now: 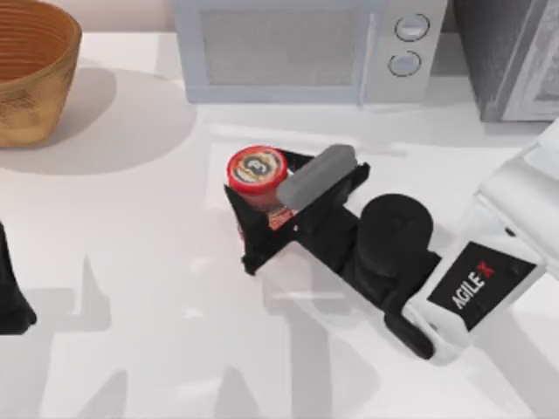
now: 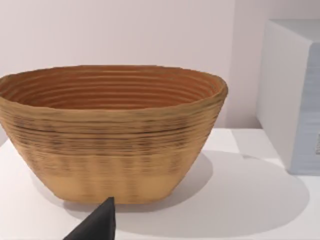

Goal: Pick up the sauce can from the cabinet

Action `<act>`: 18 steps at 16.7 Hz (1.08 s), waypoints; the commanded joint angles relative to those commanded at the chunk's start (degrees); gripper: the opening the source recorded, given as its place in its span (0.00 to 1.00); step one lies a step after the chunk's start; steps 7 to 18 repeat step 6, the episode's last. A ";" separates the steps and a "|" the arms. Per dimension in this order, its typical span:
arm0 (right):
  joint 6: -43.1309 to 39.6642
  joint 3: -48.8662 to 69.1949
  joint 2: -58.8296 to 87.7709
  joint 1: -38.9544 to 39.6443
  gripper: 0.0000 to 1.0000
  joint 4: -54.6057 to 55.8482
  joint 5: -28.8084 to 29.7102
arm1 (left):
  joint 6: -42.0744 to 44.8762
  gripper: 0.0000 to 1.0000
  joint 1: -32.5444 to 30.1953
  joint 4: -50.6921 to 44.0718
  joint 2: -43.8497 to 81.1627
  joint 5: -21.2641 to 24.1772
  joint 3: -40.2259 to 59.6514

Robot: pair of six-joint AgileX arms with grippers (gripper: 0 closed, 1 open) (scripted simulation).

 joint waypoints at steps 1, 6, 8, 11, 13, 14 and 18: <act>0.00 0.00 0.00 0.00 1.00 0.00 0.00 | 0.00 1.00 0.00 0.00 0.00 0.00 0.00; 0.00 0.00 0.00 0.00 1.00 0.00 0.00 | 0.00 1.00 0.00 0.00 0.00 0.00 0.00; 0.00 0.00 0.00 0.00 1.00 0.00 0.00 | 0.00 1.00 0.00 0.00 0.00 0.00 0.00; 0.00 0.00 0.00 0.00 1.00 0.00 0.00 | 0.00 1.00 0.00 0.00 0.00 0.00 0.00; 0.00 0.00 0.00 0.00 1.00 0.00 0.00 | 0.00 1.00 0.00 0.00 0.00 0.00 0.00; 0.00 0.00 0.00 0.00 1.00 0.00 0.00 | 0.00 1.00 0.00 0.00 0.00 0.00 0.00; 0.00 0.00 0.00 0.00 1.00 0.00 0.00 | 0.00 1.00 0.00 0.00 0.00 0.00 0.00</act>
